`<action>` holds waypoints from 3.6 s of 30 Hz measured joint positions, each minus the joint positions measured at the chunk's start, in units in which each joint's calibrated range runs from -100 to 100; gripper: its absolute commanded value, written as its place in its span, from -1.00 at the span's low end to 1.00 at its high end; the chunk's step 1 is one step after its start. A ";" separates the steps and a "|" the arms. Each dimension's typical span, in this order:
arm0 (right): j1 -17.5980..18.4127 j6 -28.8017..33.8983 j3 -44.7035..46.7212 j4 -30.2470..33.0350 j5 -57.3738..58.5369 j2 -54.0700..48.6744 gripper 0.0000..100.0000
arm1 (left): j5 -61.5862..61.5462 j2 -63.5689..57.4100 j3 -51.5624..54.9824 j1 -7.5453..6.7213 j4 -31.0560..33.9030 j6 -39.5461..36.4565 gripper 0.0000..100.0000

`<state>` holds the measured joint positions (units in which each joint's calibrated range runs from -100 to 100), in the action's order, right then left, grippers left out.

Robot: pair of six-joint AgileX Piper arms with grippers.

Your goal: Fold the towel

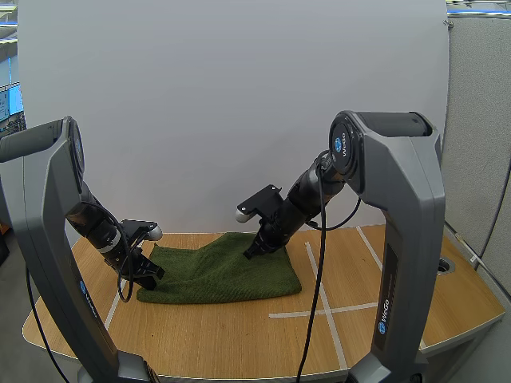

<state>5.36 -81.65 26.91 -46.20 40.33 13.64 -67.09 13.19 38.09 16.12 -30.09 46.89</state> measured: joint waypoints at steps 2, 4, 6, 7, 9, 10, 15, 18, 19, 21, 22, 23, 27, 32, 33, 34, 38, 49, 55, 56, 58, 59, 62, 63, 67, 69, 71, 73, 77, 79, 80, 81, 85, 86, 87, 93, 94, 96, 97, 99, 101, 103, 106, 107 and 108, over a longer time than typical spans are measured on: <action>-0.09 -0.09 0.00 0.33 -0.19 0.28 -1.00 | 0.00 0.00 0.00 0.00 0.00 0.00 -1.00; -0.23 -0.09 0.00 0.47 -0.19 0.44 -1.00 | 0.00 0.00 0.00 0.00 0.00 0.00 -1.00; -0.93 -0.09 0.28 1.74 -0.19 0.44 -1.00 | 0.00 0.00 0.00 0.00 0.00 -0.20 -1.00; -1.17 -0.09 0.73 2.24 -0.36 0.44 -1.00 | 0.00 0.00 0.00 0.00 0.00 -0.20 -1.00; -1.71 -0.09 1.31 3.02 -0.36 0.44 -1.00 | 0.35 0.00 0.00 0.00 0.00 -0.20 -1.00; -2.27 -0.09 2.43 4.11 -0.36 0.49 -1.00 | 0.35 0.00 0.00 0.00 0.00 -0.20 -1.00; -4.01 -0.09 3.32 5.12 1.81 0.61 -1.00 | 0.52 0.00 0.00 0.00 0.00 -0.20 -1.00; -5.29 -0.09 3.32 5.41 4.75 0.61 -1.00 | 0.40 0.00 0.00 0.00 0.00 -0.20 -1.00; -5.56 -0.09 3.32 5.46 5.28 0.61 -1.00 | 0.40 0.00 0.00 0.00 0.00 -0.20 -1.00; -6.18 -0.09 3.32 5.57 7.32 0.61 -1.00 | 0.40 0.00 0.00 0.00 0.00 -0.20 -1.00; -6.54 -0.09 3.32 5.57 8.36 0.61 -1.00 | 0.40 0.00 0.00 0.00 0.00 -0.20 -1.00; -6.97 -0.09 3.32 5.57 9.66 0.61 -1.00 | 0.40 0.00 0.00 0.00 0.00 -0.20 -1.00; -7.98 -0.09 3.37 5.57 12.87 0.01 -1.00 | -0.01 0.00 0.00 0.00 -0.43 -0.20 -1.00; -8.17 -0.50 3.74 4.53 13.64 -5.25 -1.00 | 0.04 -1.13 -0.39 0.02 -4.77 1.95 -1.00; -8.17 -0.50 3.73 4.22 13.64 -5.73 -1.00 | 0.04 -1.43 -0.54 0.02 -5.22 2.17 -1.00; -8.17 -0.50 3.51 3.88 13.64 -5.99 -1.00 | 0.20 -1.81 -0.73 0.02 -6.15 2.31 -1.00; -7.93 -0.68 1.37 1.12 13.64 -8.45 -1.00 | -1.06 -4.63 -3.95 0.02 -10.36 4.02 -1.00; -3.84 -0.99 -0.83 -3.93 10.39 -3.84 -1.00 | -1.34 1.85 -13.62 -4.24 -13.90 4.00 -1.00; -2.65 -1.06 -2.23 -4.97 6.03 0.74 -1.00 | 5.61 7.22 -14.00 -4.88 -14.05 4.08 -1.00; -2.65 -1.06 -2.23 -4.97 5.43 1.02 -1.00 | 5.98 7.37 -14.00 -4.88 -14.05 4.08 -1.00; -2.65 -1.06 -2.23 -4.97 4.07 1.90 -1.00 | 7.03 8.13 -14.00 -4.88 -14.05 4.08 -1.00; -2.65 -1.06 -2.23 -4.97 3.26 2.60 -1.00 | 7.42 8.50 -14.00 -4.88 -14.05 4.08 -1.00; -2.65 -1.06 -2.23 -4.97 2.26 3.31 -1.00 | 9.00 9.28 -14.00 -4.88 -14.05 4.18 -1.00; -2.65 -1.06 -2.23 -4.97 2.09 3.58 -1.00 | 9.43 9.58 -14.00 -4.88 -14.05 4.18 -1.00; -2.65 -1.06 -2.23 -4.97 1.89 4.82 -1.00 | 11.03 11.64 -14.00 -4.88 -14.05 4.60 -1.00; -2.65 -1.06 -2.34 -4.54 1.65 5.27 -1.00 | 11.01 11.93 -14.26 -4.88 -14.05 4.68 -1.00; -2.65 -0.97 -2.34 -3.85 1.26 5.27 -1.00 | 11.01 12.08 -14.42 -4.79 -14.19 4.68 -1.00; -2.65 -0.87 -2.34 -3.06 1.03 5.27 -1.00 | 10.82 12.08 -14.42 -4.53 -14.34 4.79 -1.00; -3.10 -0.31 -2.56 -1.76 0.85 5.27 -1.00 | 9.85 12.19 -14.42 -3.42 -15.05 4.89 -1.00; -4.04 -0.03 -2.67 -1.37 1.33 5.27 -1.00 | 9.25 12.19 -14.42 -2.76 -15.05 4.89 -1.00; -4.35 0.08 -2.71 -1.37 1.72 5.27 -1.00 | 9.24 12.19 -14.42 -2.67 -15.05 4.89 -1.00; -4.51 0.08 -2.71 -1.31 1.69 5.27 -1.00 | 9.06 12.19 -14.42 -2.58 -15.05 4.89 -1.00; -5.01 0.21 -2.82 -1.06 2.76 5.27 -1.00 | 8.68 12.19 -14.42 -2.17 -15.17 4.89 -1.00; -5.40 0.21 -2.82 -1.08 3.48 5.27 -1.00 | 8.25 12.19 -14.42 -2.17 -15.17 4.89 -1.00; -5.74 0.21 -2.82 -0.96 5.17 5.27 -1.00 | 5.42 12.19 -14.42 -2.03 -15.60 4.89 -1.00; -5.94 1.29 -2.82 -0.31 7.69 3.78 -1.00 | 1.73 11.67 -14.42 -1.81 -15.60 4.98 -1.00; -6.01 1.73 -2.70 0.02 9.25 3.22 -1.00 | 1.01 11.47 -14.42 -1.80 -15.60 4.98 -1.00; -6.50 2.77 -2.70 0.25 13.11 0.14 -0.71 | -0.42 10.93 -14.42 -1.66 -15.49 4.98 -1.00; -7.51 4.41 -2.70 0.52 18.23 -3.62 -0.47 | -0.42 9.62 -14.42 -1.55 -15.49 4.98 -1.00; -8.93 5.91 -2.70 0.52 23.22 -6.47 0.27 | -5.31 4.25 -14.42 -0.76 -15.49 4.98 -1.00; -10.49 8.02 -2.70 0.52 29.65 -7.76 0.98 | -8.99 -1.47 -14.42 0.26 -14.88 4.74 -1.00; -11.62 9.44 -2.70 0.52 35.09 -8.25 1.00 | -13.79 -5.02 -14.42 0.79 -13.75 3.99 -1.00; -13.15 10.95 -2.57 0.64 40.82 -8.25 0.98 | -19.11 -7.24 -14.02 0.90 -12.20 3.37 -1.00; -13.25 11.59 -2.23 0.64 44.14 -8.25 0.96 | -19.66 -7.61 -13.22 0.90 -11.90 3.29 -1.00; -13.55 12.00 -1.56 0.74 45.58 -8.25 0.95 | -20.23 -7.73 -12.39 0.90 -11.63 3.18 -1.00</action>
<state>-8.20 -69.65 25.35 -45.46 85.91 5.38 -87.32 5.46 25.70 17.02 -41.72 50.07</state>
